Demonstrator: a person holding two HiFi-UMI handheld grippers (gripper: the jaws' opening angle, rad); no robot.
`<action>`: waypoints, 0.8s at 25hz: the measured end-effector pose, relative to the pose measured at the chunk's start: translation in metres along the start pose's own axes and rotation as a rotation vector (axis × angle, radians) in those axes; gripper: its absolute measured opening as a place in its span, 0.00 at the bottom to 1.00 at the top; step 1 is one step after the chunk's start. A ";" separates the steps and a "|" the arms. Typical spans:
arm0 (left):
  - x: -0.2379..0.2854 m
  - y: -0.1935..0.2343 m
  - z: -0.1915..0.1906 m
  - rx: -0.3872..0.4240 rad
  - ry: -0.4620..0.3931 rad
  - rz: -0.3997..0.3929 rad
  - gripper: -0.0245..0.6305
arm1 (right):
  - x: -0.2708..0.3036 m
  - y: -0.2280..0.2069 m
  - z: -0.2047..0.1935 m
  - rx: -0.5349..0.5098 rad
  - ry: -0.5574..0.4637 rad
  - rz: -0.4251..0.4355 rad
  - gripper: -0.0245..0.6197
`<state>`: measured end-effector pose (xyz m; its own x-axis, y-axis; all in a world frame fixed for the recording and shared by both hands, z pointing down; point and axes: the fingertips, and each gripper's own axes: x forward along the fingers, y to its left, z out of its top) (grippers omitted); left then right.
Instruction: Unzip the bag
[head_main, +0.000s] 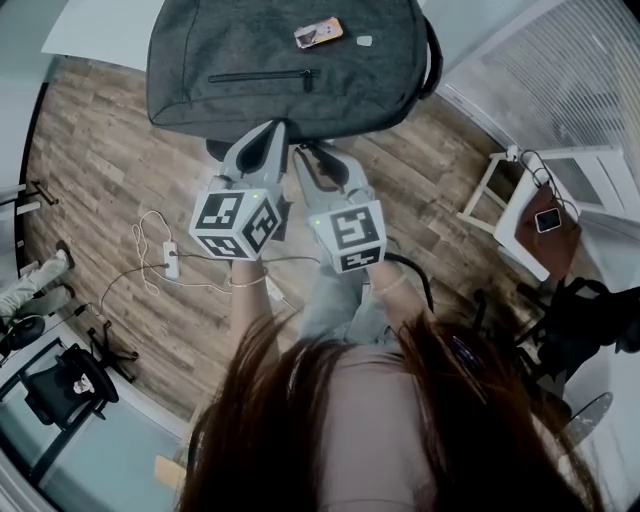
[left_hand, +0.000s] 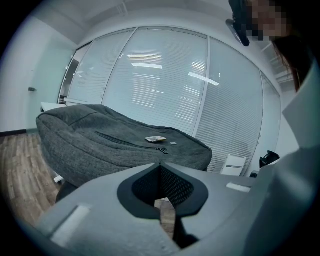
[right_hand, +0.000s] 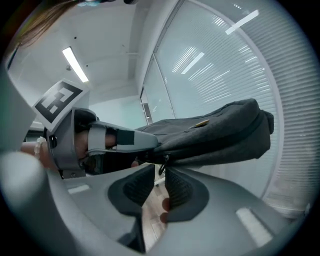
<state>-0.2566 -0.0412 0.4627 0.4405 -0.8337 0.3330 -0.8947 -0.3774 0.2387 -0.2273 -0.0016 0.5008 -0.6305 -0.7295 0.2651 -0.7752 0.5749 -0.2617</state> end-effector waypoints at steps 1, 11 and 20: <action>0.000 0.000 0.000 -0.001 0.000 0.000 0.05 | 0.000 -0.001 -0.001 0.012 -0.004 -0.005 0.14; 0.000 0.000 0.000 -0.017 -0.006 0.016 0.05 | -0.007 -0.010 -0.003 -0.033 0.005 -0.064 0.05; 0.002 0.000 -0.001 -0.015 -0.002 0.061 0.05 | -0.016 -0.016 -0.003 -0.221 0.065 -0.119 0.05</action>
<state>-0.2558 -0.0422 0.4639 0.3847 -0.8561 0.3452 -0.9189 -0.3195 0.2314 -0.2052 0.0022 0.5035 -0.5301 -0.7755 0.3430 -0.8291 0.5588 -0.0178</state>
